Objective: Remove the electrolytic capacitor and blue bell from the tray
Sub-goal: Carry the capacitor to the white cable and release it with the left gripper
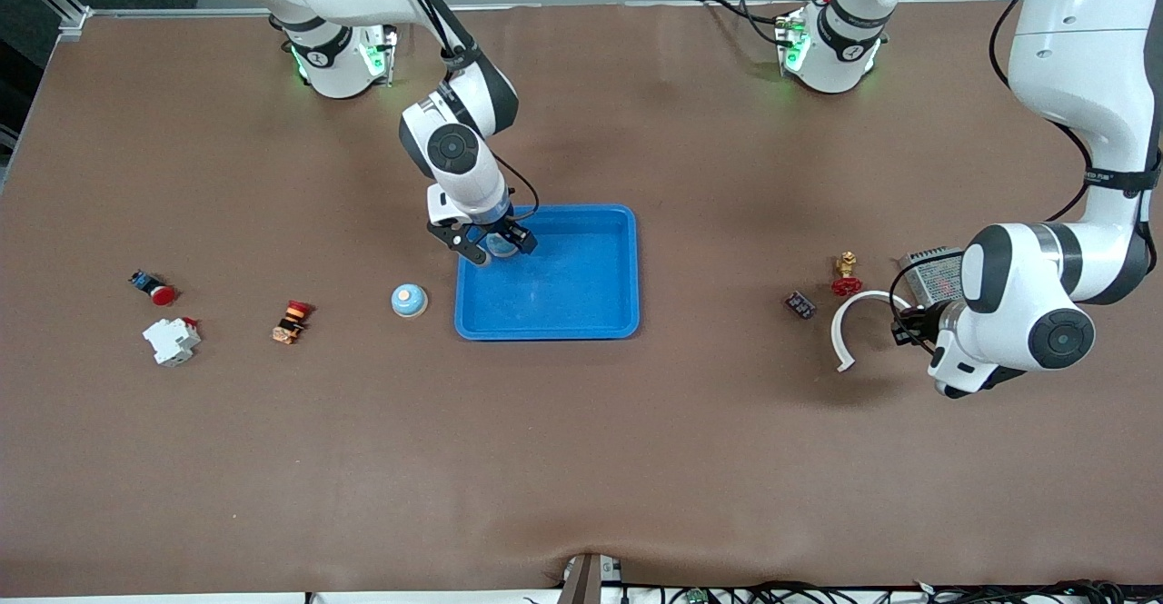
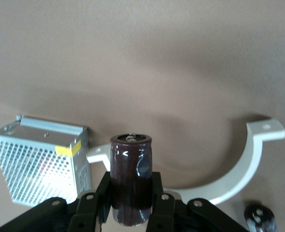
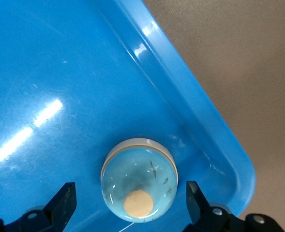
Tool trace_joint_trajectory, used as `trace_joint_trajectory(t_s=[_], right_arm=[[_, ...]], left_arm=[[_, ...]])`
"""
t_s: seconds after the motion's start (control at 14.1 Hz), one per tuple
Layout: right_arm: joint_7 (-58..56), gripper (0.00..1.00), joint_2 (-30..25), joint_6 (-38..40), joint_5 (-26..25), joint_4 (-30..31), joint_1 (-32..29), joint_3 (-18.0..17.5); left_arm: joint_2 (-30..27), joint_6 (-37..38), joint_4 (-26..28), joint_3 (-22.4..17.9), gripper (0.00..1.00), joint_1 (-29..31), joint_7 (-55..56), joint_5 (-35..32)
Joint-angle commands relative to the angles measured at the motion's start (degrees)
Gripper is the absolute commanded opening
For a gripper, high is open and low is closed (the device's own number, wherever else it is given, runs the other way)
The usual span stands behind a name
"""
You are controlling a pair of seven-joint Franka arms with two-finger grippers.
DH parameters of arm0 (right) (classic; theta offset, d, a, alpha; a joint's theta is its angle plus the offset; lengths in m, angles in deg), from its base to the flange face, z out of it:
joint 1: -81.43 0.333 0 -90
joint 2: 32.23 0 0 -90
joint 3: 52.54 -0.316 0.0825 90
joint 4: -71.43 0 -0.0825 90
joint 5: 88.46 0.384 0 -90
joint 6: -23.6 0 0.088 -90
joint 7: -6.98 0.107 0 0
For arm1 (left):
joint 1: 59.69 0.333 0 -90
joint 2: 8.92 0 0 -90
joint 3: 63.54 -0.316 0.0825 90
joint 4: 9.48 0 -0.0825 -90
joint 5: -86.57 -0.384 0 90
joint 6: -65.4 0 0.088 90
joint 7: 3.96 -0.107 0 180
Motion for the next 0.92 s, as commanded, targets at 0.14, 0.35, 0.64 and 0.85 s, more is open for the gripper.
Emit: trace_joint_trajectory(t_s=[0.14,0.35,0.64,0.85], right_arm=[[0.44,0.01,-0.70,-0.05,1.19,0.41,0.33,0.51],[1.14,0.00,-0.88,0.39,1.19,0.32,-0.03,0.51],[0.53,0.00,-2.01,3.10,1.19,-0.99,-1.34,0.68],[-1.74,0.00,-4.82,13.45,1.19,-3.80,-3.97,0.68]], left_arm=[[2.46,-5.93,0.64,0.45,0.00,-0.57,1.65,-0.36],[3.42,-7.16,0.55,0.45,0.00,-0.84,2.45,-0.54],[3.95,-7.51,-0.06,0.45,0.55,-0.93,3.23,-0.63],[3.60,-7.43,-0.77,0.54,1.00,-1.01,4.20,-0.28]])
